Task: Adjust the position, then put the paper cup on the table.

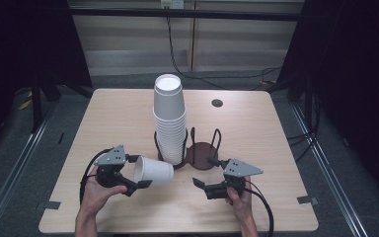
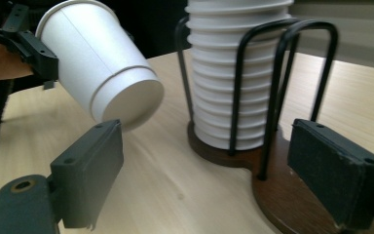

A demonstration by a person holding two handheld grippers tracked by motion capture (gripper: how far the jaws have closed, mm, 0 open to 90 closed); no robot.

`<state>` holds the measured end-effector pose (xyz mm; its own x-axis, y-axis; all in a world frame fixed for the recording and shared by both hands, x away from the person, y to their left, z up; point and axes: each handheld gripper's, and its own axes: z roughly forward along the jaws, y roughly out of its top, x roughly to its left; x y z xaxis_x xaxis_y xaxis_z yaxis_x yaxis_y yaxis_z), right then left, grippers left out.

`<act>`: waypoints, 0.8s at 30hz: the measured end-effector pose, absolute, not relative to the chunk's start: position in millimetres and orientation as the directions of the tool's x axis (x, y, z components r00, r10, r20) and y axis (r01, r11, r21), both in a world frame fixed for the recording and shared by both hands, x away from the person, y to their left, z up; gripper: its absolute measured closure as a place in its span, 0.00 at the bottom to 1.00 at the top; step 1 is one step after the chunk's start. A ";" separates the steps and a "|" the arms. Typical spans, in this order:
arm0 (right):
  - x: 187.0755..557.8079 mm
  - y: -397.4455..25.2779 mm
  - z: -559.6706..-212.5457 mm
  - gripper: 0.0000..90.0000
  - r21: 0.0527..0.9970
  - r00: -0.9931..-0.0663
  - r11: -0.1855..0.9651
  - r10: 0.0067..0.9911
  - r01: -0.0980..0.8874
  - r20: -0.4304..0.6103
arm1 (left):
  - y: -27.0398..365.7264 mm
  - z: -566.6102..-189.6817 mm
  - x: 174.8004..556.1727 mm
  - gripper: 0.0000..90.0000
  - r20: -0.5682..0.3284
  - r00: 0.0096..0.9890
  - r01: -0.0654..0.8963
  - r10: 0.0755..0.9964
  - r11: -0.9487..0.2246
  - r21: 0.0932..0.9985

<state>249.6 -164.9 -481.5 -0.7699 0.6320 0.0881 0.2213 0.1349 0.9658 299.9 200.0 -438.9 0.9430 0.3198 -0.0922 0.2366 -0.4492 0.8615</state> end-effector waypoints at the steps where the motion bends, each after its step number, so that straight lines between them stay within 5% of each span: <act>1: 248.8 -167.6 -482.6 0.14 0.967 -0.754 0.131 0.652 0.217 0.081 | 202.2 -438.4 301.6 0.12 -0.089 0.941 0.240 0.325 -0.462 0.854; 24: 243.5 -181.1 -508.4 0.14 0.994 -0.615 0.043 0.788 0.105 0.031 | 228.2 -414.6 334.1 0.12 -0.073 0.905 0.309 0.418 -0.530 0.790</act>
<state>243.5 -181.1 -508.4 -0.6150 0.7879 0.0309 0.1049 0.0429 0.9936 334.1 228.2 -414.6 0.9053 0.4184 -0.0733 0.3088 -0.5298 0.7899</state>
